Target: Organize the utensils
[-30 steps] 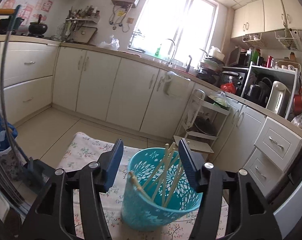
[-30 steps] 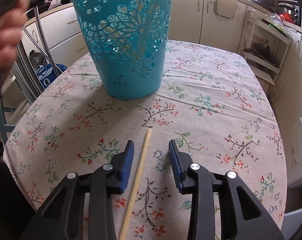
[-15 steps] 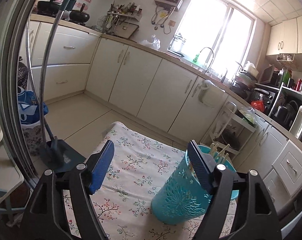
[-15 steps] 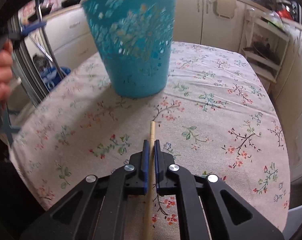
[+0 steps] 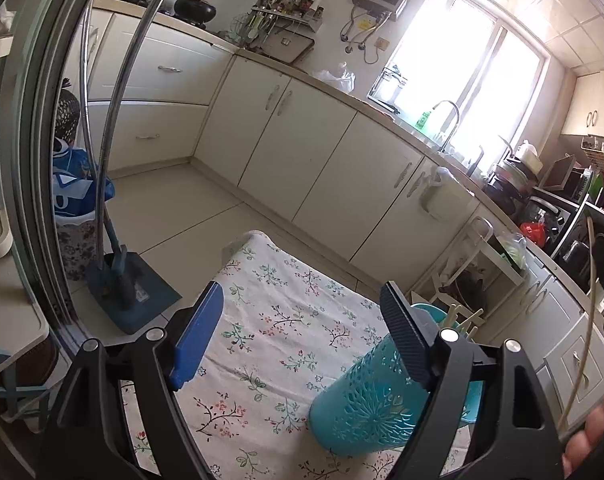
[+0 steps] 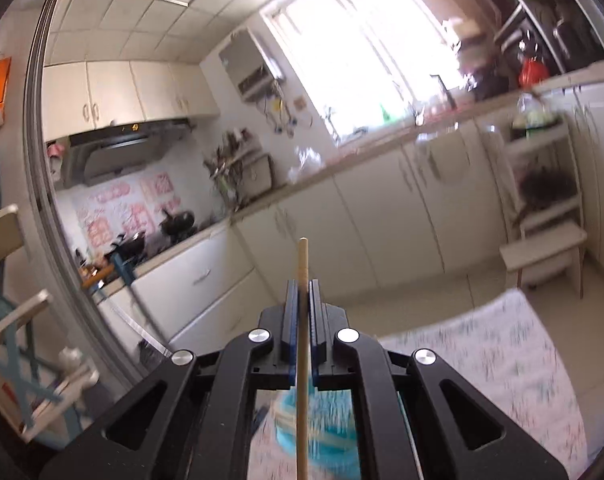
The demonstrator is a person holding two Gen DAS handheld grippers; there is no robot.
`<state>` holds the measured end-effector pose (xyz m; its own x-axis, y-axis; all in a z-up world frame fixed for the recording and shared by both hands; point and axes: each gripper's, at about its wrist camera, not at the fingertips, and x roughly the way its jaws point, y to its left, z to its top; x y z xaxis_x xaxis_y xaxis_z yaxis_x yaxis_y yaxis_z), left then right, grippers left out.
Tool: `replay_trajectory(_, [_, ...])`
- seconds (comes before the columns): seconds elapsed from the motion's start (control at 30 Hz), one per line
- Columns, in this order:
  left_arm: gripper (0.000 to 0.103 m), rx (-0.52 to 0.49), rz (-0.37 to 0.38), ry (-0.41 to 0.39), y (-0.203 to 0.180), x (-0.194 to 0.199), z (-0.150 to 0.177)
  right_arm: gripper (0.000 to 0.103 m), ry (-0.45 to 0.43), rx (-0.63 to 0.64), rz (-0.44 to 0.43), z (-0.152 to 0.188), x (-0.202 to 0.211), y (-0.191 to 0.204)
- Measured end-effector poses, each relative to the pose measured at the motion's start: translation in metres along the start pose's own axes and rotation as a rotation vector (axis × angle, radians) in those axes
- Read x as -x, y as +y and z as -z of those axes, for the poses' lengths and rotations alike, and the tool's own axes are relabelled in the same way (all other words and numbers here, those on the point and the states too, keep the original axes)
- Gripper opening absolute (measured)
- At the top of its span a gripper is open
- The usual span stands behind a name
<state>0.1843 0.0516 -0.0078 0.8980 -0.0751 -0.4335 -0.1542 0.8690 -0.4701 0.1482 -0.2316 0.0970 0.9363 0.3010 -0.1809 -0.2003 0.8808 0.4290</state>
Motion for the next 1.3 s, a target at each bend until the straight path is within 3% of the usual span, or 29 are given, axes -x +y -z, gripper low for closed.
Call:
replay_trajectory(0.13, [0.077,0.002,0.001,-0.005,0.0,0.0,-0.001,0.006,-0.046,0.042,0.088,-0.01,-0.045,0.011])
replay_trajectory(0.37, [0.077,0.007,0.008,-0.008,0.0,-0.002,-0.004,0.006,0.026,0.073,0.162,0.007,-0.09,0.0])
replay_trajectory(0.8, [0.08,-0.016,0.004,0.013,-0.004,-0.005,0.0,0.009,0.108,0.126,0.162,0.031,-0.084,0.005])
replay_trajectory(0.93, [0.082,-0.022,-0.004,0.015,-0.004,-0.005,0.0,0.022,0.114,0.129,0.136,0.035,-0.066,0.005])
replay_trajectory(1.1, [0.087,-0.091,-0.025,0.014,-0.014,-0.001,0.001,0.047,0.118,0.117,0.128,0.042,-0.029,0.006])
replay_trajectory(1.17, [0.091,-0.156,-0.031,0.01,-0.022,0.007,0.003,0.065,0.141,0.109,0.148,0.048,-0.009,0.006])
replay_trajectory(1.3, [0.095,-0.259,-0.048,0.017,-0.032,0.031,0.009,0.085,0.164,0.105,0.238,0.064,0.046,0.006])
